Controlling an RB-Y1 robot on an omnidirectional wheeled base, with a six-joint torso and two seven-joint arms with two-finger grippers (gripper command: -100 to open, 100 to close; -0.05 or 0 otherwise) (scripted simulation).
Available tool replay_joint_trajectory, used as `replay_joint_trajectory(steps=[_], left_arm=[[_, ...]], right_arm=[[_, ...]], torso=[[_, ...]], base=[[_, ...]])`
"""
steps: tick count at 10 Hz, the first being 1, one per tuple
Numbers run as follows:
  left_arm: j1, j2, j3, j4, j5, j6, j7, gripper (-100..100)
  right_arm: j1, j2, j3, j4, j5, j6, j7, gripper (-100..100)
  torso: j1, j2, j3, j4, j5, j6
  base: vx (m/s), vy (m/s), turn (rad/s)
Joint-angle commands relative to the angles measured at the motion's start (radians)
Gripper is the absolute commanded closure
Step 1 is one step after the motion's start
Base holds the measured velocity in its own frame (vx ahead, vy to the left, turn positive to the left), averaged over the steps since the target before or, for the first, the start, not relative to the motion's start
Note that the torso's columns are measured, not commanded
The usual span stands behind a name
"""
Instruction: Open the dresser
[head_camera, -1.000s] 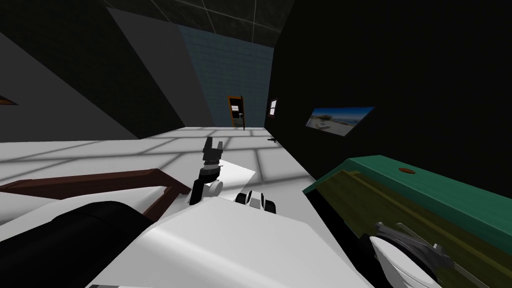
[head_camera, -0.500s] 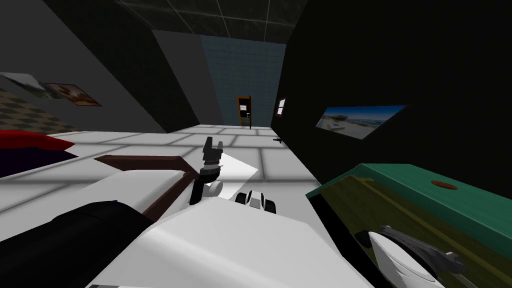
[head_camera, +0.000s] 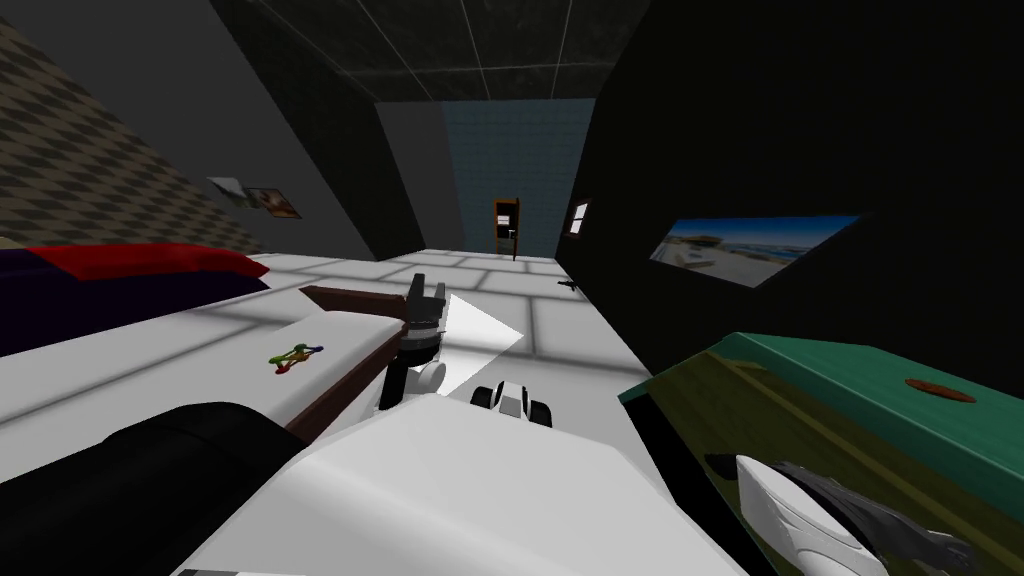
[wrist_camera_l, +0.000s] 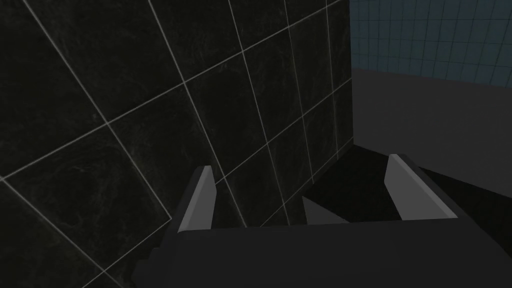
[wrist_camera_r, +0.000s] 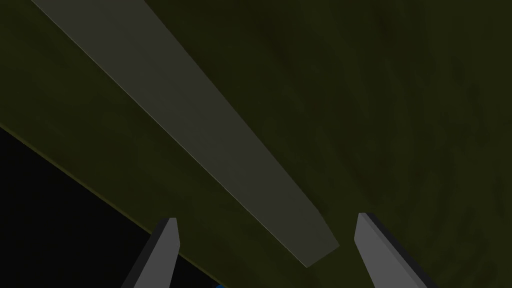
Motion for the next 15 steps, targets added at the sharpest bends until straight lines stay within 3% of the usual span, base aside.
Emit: replay_joint_trajectory(steps=[1, 6, 7, 8, 9, 10, 13, 14, 15], left_arm=[[0.000, 0.000, 0.000, 0.000, 0.000, 0.000, 0.000, 0], [0.000, 0.000, 0.000, 0.000, 0.000, 0.000, 0.000, 0], [0.000, 0.000, 0.000, 0.000, 0.000, 0.000, 0.000, 0], [0.000, 0.000, 0.000, 0.000, 0.000, 0.000, 0.000, 0], [0.001, 0.000, 0.000, 0.000, 0.000, 0.000, 0.000, 0], [0.001, 0.000, 0.000, 0.000, 0.000, 0.000, 0.000, 0], [0.001, 0.000, 0.000, 0.000, 0.000, 0.000, 0.000, 0], [0.001, 0.000, 0.000, 0.000, 0.000, 0.000, 0.000, 0], [0.001, 0.000, 0.000, 0.000, 0.000, 0.000, 0.000, 0]], right_arm=[[-0.051, 0.008, -0.015, 0.068, -0.016, 0.025, 0.024, -100], [-0.134, 0.027, -0.054, 0.165, -0.067, 0.079, 0.093, -100], [-0.122, 0.024, -0.047, 0.151, -0.058, 0.069, 0.079, -100], [-0.107, 0.020, -0.041, 0.133, -0.050, 0.061, 0.070, 100], [-0.079, 0.014, -0.028, 0.100, -0.033, 0.043, 0.047, 100], [-0.079, 0.014, -0.028, 0.100, -0.033, 0.043, 0.047, 100], [0.004, -0.005, 0.011, 0.003, 0.018, -0.012, -0.022, 100], [0.004, -0.005, 0.011, 0.003, 0.018, -0.012, -0.022, 100], [0.032, -0.011, 0.024, -0.029, 0.035, -0.030, -0.045, 100]], torso=[[0.000, 0.002, 0.002, 0.001, 0.000, 0.002], [-0.001, 0.000, 0.000, 0.000, 0.000, 0.002], [0.000, 0.002, 0.001, 0.000, 0.000, 0.000], [0.001, 0.000, 0.001, 0.000, 0.000, 0.002], [0.002, -0.002, -0.001, -0.001, 0.001, 0.003], [0.006, -0.001, -0.001, 0.001, 0.005, 0.010], [0.008, 0.008, 0.004, 0.003, 0.005, 0.006], [0.006, 0.008, 0.004, 0.003, 0.006, 0.007], [0.003, 0.012, 0.006, 0.005, 0.006, -0.001]], base=[[-0.155, -0.016, 0.277], [-0.184, -0.028, 0.266], [-0.075, -0.017, 0.086], [0.055, 0.004, -0.295], [0.186, 0.024, -0.361], [0.211, 0.042, -0.252], [0.264, 0.062, -0.408], [0.198, 0.018, -0.159], [0.146, 0.019, -0.207]])
